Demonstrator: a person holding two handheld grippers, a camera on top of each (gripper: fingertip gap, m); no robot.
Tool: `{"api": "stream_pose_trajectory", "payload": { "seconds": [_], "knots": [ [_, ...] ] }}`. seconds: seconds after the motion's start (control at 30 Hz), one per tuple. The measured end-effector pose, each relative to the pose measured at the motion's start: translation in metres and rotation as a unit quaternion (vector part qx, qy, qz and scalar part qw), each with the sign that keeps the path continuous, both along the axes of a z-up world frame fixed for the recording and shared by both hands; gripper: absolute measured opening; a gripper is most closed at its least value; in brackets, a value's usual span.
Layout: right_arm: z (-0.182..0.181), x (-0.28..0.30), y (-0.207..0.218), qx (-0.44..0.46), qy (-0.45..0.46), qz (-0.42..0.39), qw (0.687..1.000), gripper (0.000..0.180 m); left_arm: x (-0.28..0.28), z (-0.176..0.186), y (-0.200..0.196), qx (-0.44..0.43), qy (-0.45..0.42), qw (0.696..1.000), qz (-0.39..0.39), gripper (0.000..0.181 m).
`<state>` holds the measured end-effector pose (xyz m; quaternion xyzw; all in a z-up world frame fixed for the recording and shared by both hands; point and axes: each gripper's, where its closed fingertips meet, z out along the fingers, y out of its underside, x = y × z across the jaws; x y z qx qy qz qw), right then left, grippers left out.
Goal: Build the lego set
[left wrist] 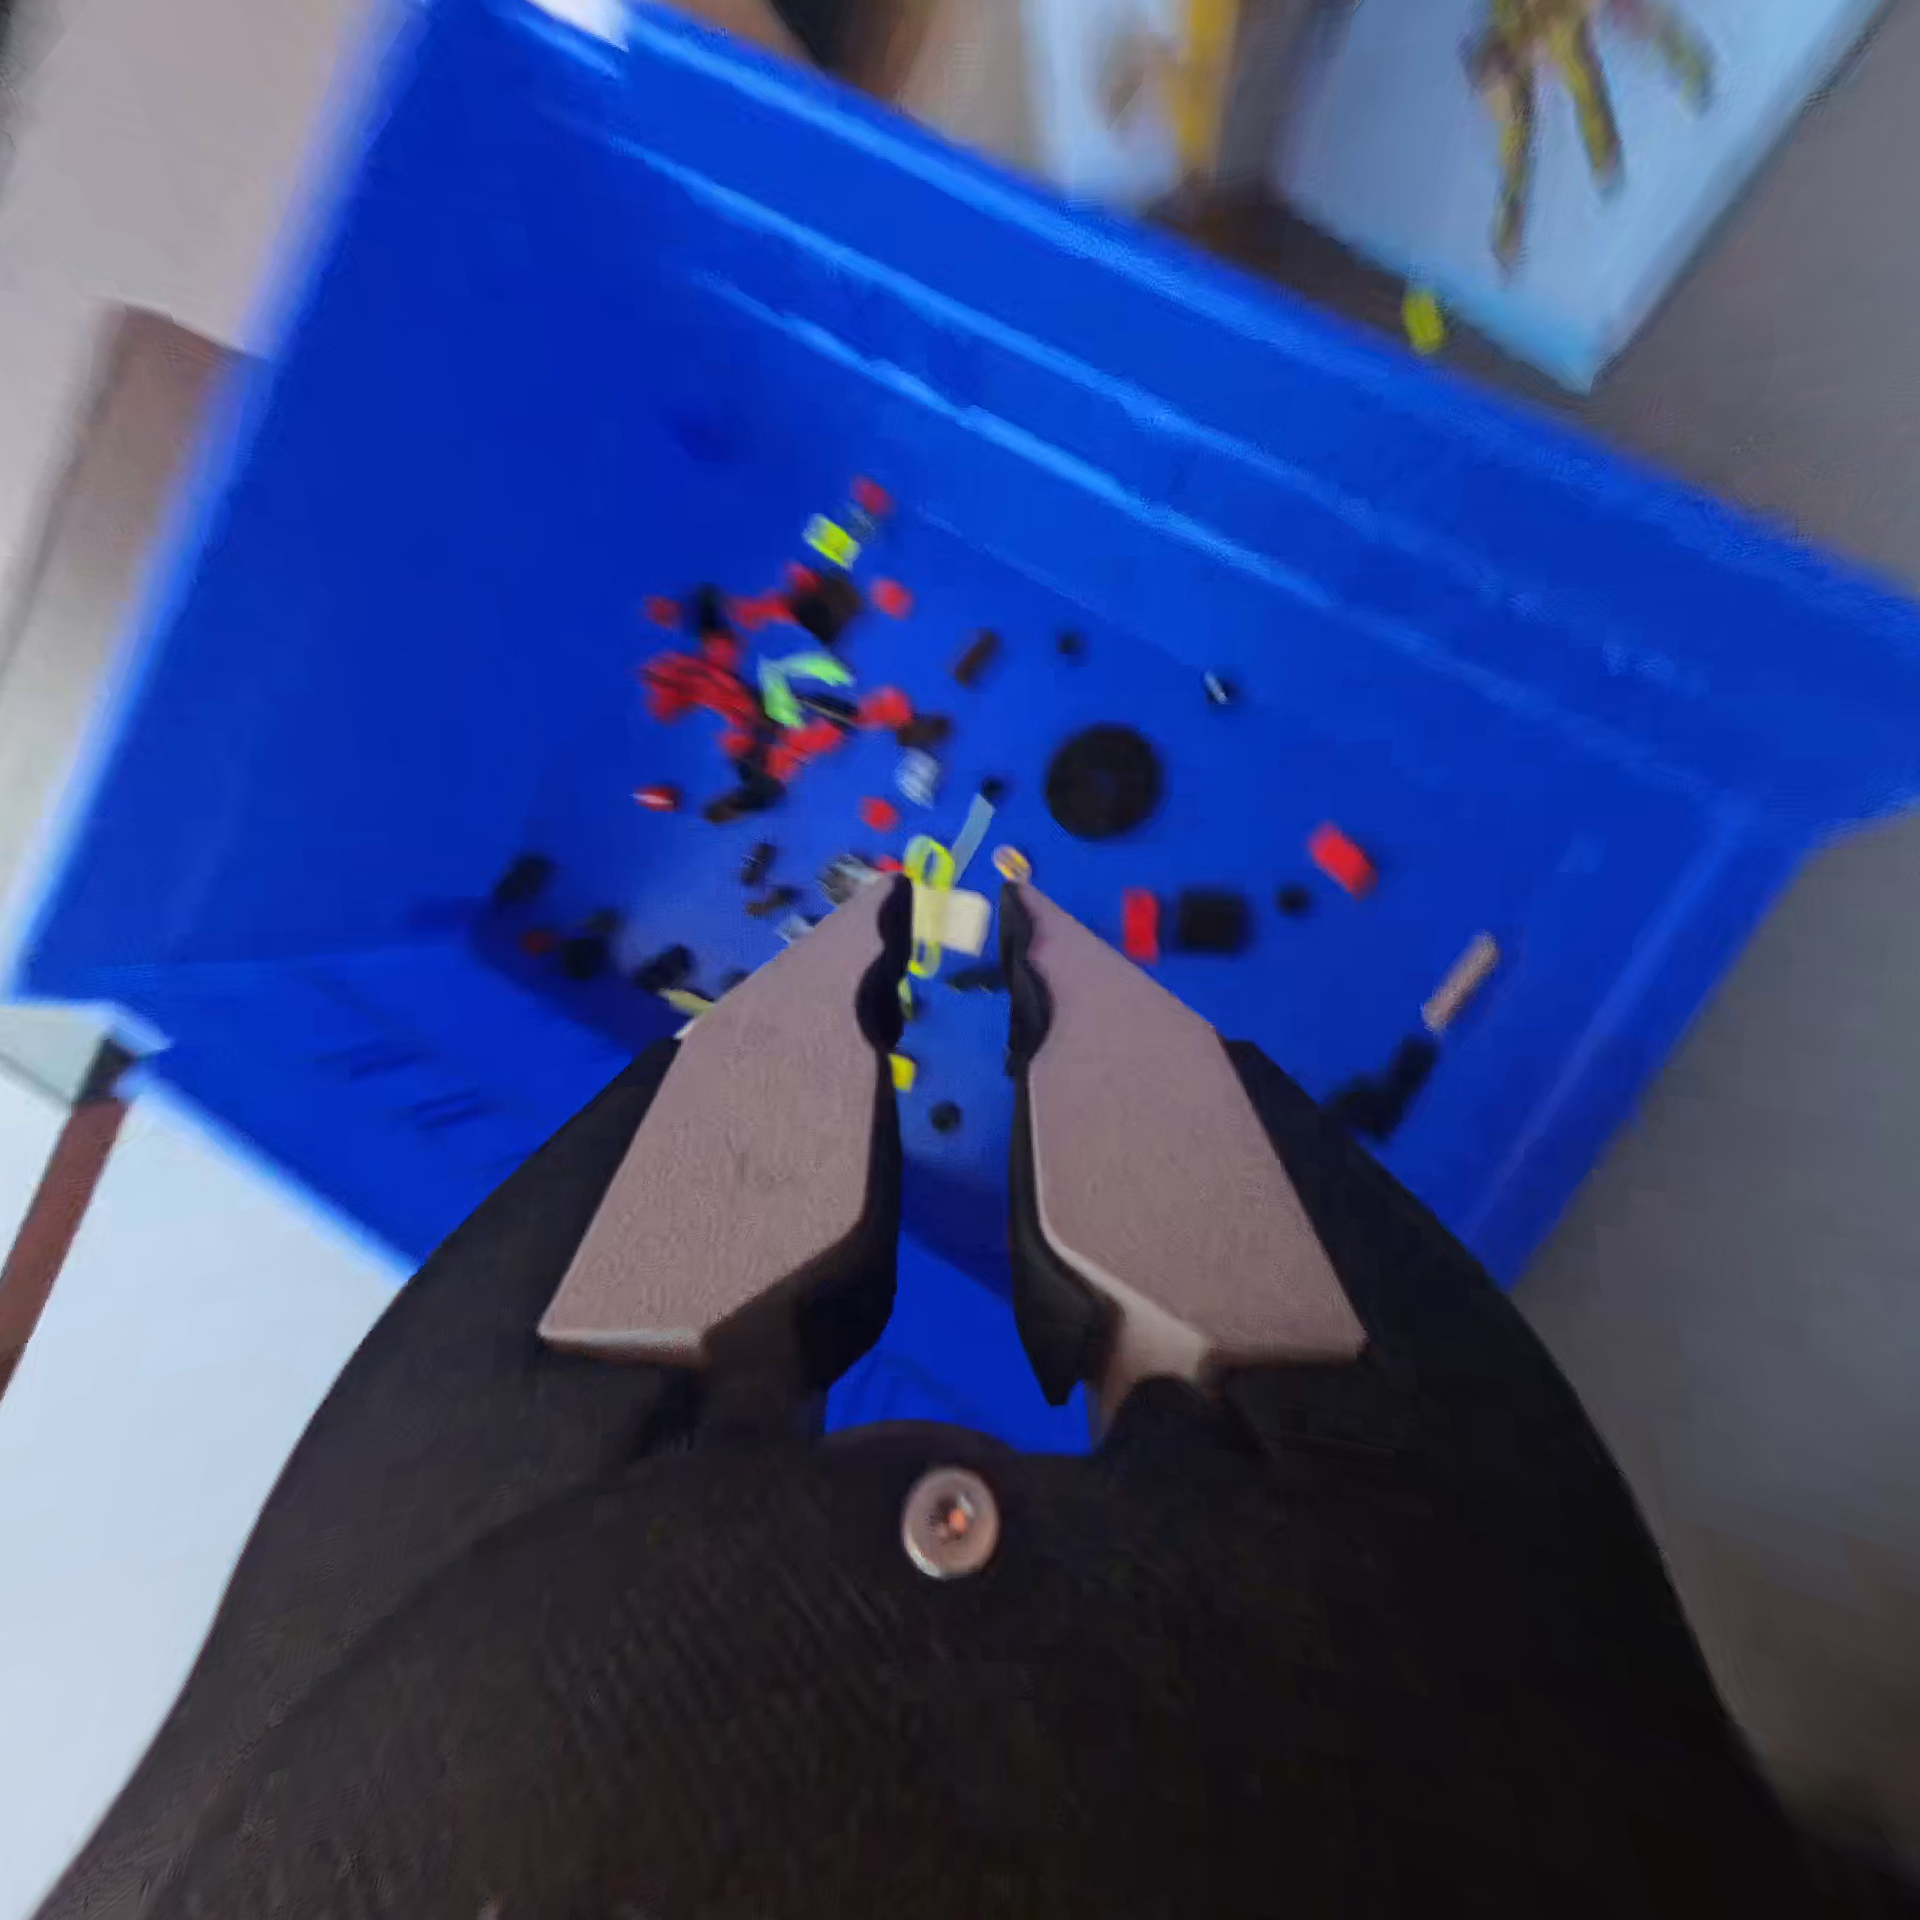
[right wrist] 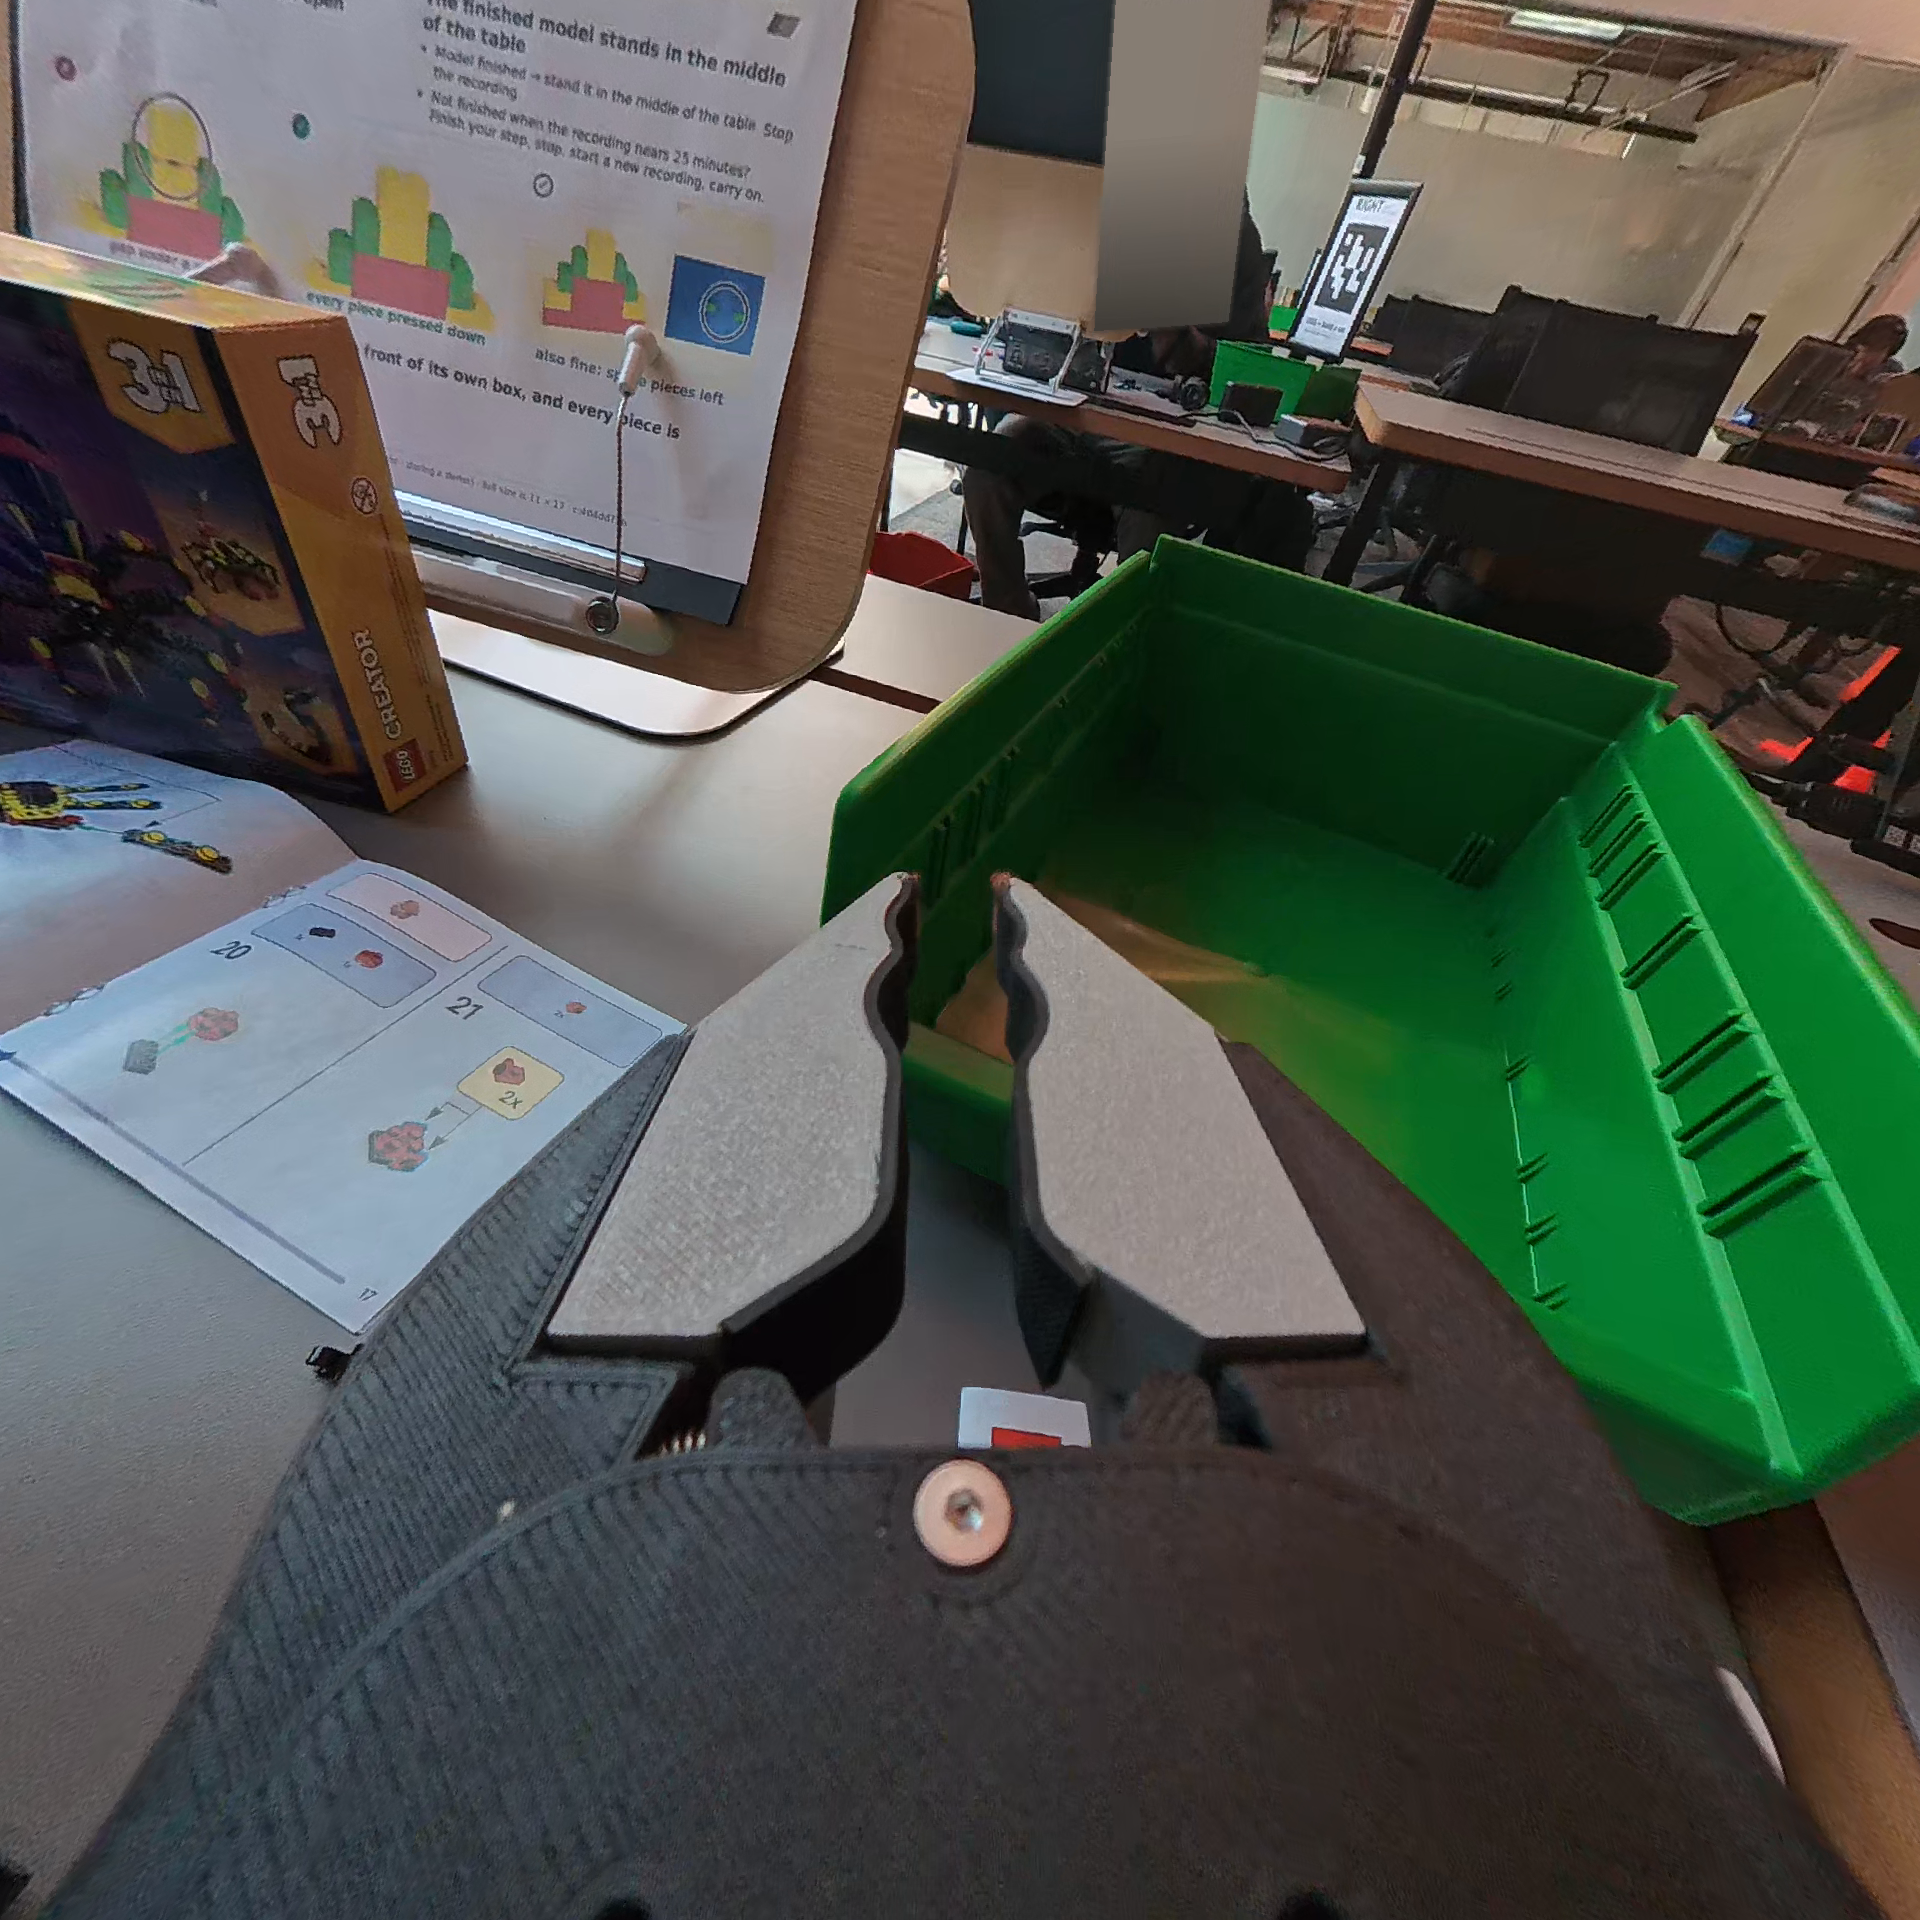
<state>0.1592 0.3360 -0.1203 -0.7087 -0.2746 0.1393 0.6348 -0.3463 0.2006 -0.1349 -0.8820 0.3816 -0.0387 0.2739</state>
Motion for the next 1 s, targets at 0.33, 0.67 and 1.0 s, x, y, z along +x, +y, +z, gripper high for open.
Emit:
{"api": "stream_pose_trajectory", "payload": {
  "seconds": [0.33,0.67,1.0],
  "knots": [
    [-0.004,0.01,0.009,-0.012,0.01,-0.012,1.0,0.011,-0.023,0.05,0.031,0.084,-0.103,0.983,0.124,0.0],
    [-0.012,0.014,0.015,-0.034,0.007,-0.01,0.999,0.012,-0.02,0.056,0.027,0.106,-0.053,0.987,0.111,0.0],
    [-0.017,0.015,0.017,-0.041,-0.006,-0.016,0.999,0.014,-0.046,0.054,0.032,0.114,-0.032,0.983,0.142,0.0]
  ]
}}
